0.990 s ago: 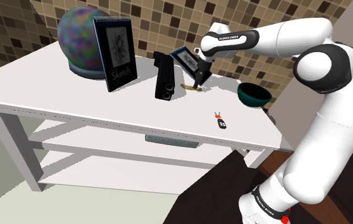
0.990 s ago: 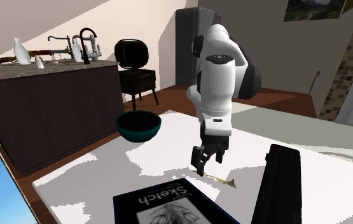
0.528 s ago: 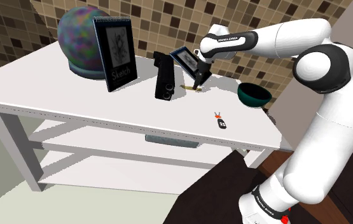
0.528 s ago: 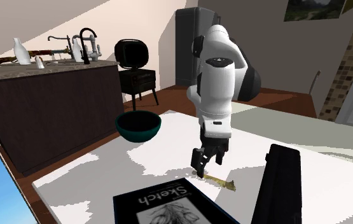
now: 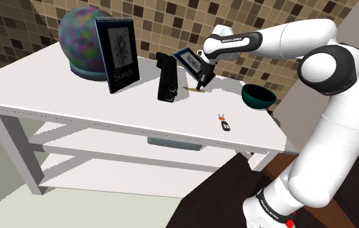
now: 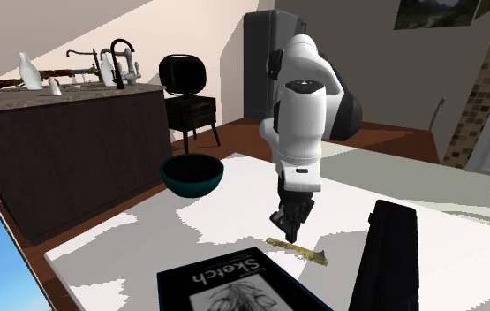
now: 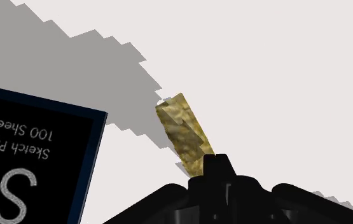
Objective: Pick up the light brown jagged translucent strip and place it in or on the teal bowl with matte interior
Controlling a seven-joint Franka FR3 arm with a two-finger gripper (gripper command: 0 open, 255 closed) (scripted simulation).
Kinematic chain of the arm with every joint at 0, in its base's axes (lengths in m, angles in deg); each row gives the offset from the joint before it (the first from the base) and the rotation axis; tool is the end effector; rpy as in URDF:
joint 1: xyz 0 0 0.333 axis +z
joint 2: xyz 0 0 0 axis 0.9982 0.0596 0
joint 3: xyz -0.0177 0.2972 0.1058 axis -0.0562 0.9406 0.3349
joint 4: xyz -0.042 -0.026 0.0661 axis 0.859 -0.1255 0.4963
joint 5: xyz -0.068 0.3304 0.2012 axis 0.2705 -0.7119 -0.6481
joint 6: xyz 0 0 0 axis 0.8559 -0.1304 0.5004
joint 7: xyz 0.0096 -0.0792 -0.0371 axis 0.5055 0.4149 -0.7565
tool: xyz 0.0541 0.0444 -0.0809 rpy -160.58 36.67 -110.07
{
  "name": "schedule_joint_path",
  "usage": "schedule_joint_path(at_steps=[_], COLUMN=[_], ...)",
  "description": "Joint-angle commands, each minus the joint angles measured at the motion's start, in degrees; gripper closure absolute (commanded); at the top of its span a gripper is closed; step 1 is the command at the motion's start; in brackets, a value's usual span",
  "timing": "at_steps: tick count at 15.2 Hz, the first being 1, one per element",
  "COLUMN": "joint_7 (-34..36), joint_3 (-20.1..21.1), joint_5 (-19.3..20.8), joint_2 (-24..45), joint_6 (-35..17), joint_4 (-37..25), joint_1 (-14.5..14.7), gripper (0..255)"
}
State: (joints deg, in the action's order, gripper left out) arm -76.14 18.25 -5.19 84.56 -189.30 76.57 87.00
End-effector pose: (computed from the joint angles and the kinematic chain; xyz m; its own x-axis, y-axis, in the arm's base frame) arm 0.6164 -0.1295 0.4238 0.8136 0.5798 0.0448 0.5792 -0.8148 0.0260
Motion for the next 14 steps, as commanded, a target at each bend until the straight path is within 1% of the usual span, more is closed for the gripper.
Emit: schedule_joint_path(at_steps=[1,3,4,6,7,14], joint_7=[0.0,0.0,0.0,-10.8,-13.7,-13.8], joint_3=[0.0,0.0,0.0,1.8,2.3,2.3], joint_5=[0.0,0.0,0.0,6.4,8.2,8.0], joint_2=[0.0,0.0,0.0,3.4,4.1,5.5], joint_6=[0.0,0.0,0.0,5.9,7.2,2.3], joint_4=[0.0,0.0,0.0,-7.4,-8.9,-5.5], joint_1=[0.0,0.0,0.0,1.5,2.0,1.7], gripper=[255,255,0,0,0,0])
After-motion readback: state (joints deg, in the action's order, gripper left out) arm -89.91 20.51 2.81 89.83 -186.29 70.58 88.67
